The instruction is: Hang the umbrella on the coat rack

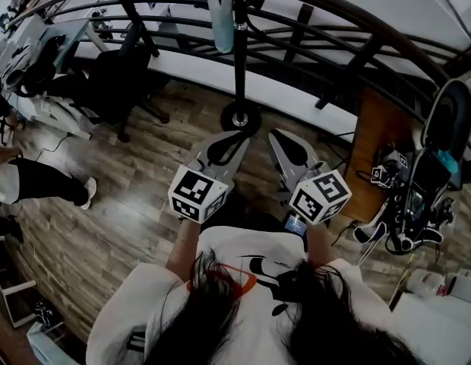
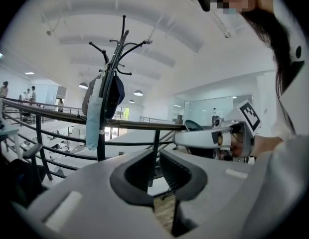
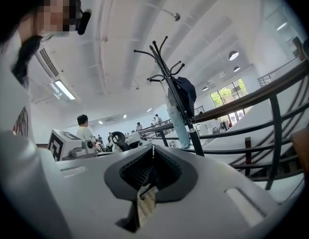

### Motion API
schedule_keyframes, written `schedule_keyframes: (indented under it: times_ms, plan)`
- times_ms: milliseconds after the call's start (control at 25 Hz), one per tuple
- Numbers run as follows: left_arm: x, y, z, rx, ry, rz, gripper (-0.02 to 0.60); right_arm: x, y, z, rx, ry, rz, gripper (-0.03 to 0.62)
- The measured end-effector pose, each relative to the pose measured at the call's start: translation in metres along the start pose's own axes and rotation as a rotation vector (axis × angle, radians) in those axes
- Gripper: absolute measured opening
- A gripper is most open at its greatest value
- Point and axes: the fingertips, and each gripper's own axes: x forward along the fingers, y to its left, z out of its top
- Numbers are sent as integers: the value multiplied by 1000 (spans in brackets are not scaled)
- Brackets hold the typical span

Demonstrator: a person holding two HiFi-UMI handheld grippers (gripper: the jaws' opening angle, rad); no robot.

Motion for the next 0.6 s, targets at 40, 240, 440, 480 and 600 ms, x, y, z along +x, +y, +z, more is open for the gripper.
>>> schedule_keyframes:
  times_ms: [40, 240, 440, 480, 600]
  plan:
    - [-3, -9, 1, -5, -10, 3, 35, -10, 2, -2, 0, -1, 4, 14]
    - [-16, -50, 5, -23, -51, 22, 35, -45, 10, -8, 2, -3, 16, 8]
    - [-22, -82, 2, -19, -56, 26, 35, -66, 14, -13, -3, 0, 21, 6]
    - [-23, -87, 1, -17, -53, 25, 35, -70, 15, -15, -5, 1, 22, 6]
    - [-25, -98, 0, -11, -43, 21, 35, -82, 18, -18, -8, 4, 25, 6]
